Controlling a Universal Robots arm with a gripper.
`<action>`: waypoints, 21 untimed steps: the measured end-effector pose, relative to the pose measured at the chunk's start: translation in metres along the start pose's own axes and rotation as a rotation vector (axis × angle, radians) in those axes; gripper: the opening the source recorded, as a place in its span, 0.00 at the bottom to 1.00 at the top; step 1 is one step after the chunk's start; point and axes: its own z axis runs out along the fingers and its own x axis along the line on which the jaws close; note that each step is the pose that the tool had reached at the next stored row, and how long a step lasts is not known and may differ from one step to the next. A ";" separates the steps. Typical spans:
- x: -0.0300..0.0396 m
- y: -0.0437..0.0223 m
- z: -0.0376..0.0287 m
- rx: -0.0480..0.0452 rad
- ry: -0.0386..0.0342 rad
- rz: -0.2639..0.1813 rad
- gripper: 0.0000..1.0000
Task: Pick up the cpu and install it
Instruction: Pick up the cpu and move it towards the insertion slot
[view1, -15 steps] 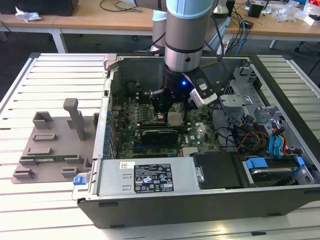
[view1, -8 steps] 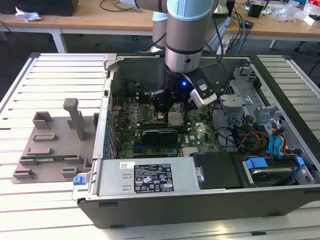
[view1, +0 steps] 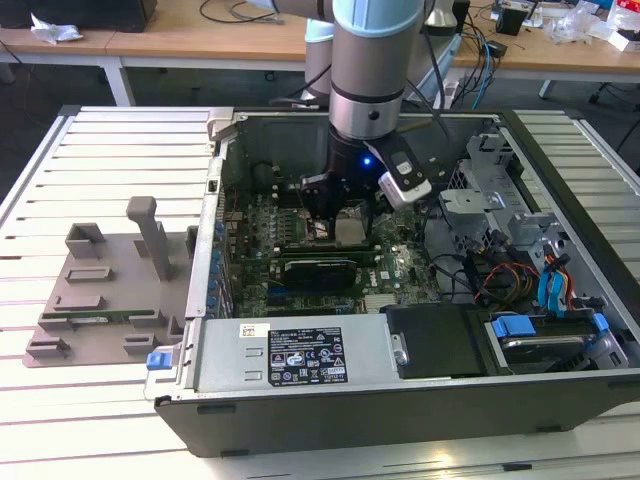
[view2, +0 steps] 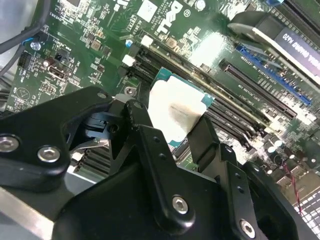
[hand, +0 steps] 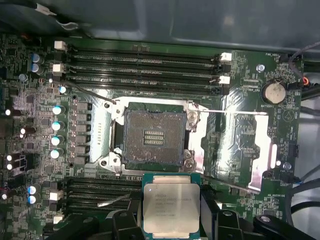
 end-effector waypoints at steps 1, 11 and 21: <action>0.0000 0.0002 -0.0001 0.0002 0.0001 0.000 0.55; -0.0013 0.0278 -0.0072 0.0105 0.0007 0.000 0.55; 0.0078 0.0421 -0.0067 0.0189 0.0012 0.000 0.55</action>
